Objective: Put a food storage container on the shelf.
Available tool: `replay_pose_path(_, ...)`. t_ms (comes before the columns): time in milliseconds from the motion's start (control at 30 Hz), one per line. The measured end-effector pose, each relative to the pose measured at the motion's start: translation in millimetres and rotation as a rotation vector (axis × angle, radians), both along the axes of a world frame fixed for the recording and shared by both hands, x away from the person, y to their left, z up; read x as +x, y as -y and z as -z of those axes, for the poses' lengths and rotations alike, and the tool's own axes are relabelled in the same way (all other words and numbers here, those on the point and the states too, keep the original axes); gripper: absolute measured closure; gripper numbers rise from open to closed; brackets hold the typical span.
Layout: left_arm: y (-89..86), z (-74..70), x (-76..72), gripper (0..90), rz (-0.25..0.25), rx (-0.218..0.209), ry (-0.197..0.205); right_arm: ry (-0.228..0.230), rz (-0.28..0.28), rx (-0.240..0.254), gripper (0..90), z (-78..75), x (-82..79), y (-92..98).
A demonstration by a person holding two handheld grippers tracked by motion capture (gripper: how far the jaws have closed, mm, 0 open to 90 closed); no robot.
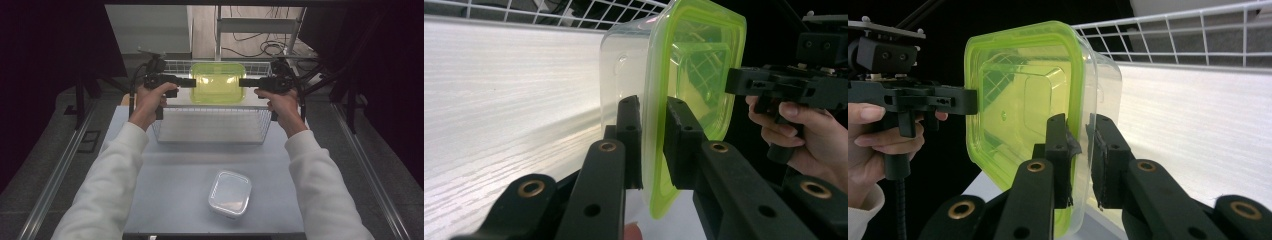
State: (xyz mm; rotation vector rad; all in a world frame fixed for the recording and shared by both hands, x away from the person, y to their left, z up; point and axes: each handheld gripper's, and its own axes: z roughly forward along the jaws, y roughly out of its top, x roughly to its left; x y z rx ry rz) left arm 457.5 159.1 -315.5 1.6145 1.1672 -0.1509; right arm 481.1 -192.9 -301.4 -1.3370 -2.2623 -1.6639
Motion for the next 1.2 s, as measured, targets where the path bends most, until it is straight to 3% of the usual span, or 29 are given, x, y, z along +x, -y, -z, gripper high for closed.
replay_pose_path(133, -1.2, 9.4, 11.0, 79.2, -0.001, 0.006, -0.052, -0.044, 0.008, -0.012, 78.6, 5.0, 8.7, -2.6)
replay_pose_path(233, -4.2, 14.4, 19.2, 78.6, -0.002, -0.051, -0.093, -0.081, 0.024, -0.010, 78.1, 9.1, 15.8, -4.2)
replay_pose_path(433, -4.0, 15.0, 32.7, 78.5, -0.029, -0.060, -0.131, -0.129, 0.070, 0.006, 76.3, 11.5, 28.6, -6.6)
replay_pose_path(533, -3.7, 15.7, 38.9, 77.6, -0.045, -0.063, -0.154, -0.187, 0.115, 0.027, 75.5, 13.5, 35.8, -9.4)
replay_pose_path(700, -2.7, 20.1, 45.8, 75.9, -0.068, -0.074, -0.181, -0.222, 0.166, 0.056, 74.2, 18.1, 39.7, -11.3)
replay_pose_path(833, -4.4, 25.8, 50.1, 74.2, -0.077, -0.113, -0.193, -0.241, 0.198, 0.074, 72.9, 22.3, 43.3, -12.9)
replay_pose_path(1067, -4.8, 29.6, 49.6, 73.0, -0.086, -0.144, -0.177, -0.261, 0.214, 0.106, 71.2, 24.8, 44.5, -12.2)
replay_pose_path(1167, -6.0, 30.8, 48.1, 67.9, -0.111, -0.144, -0.156, -0.271, 0.219, 0.143, 60.9, 28.6, 45.2, -11.0)
replay_pose_path(1200, -7.2, 29.8, 47.0, 56.5, -0.123, -0.146, -0.135, -0.253, 0.226, 0.137, 52.0, 27.4, 43.5, -11.3)
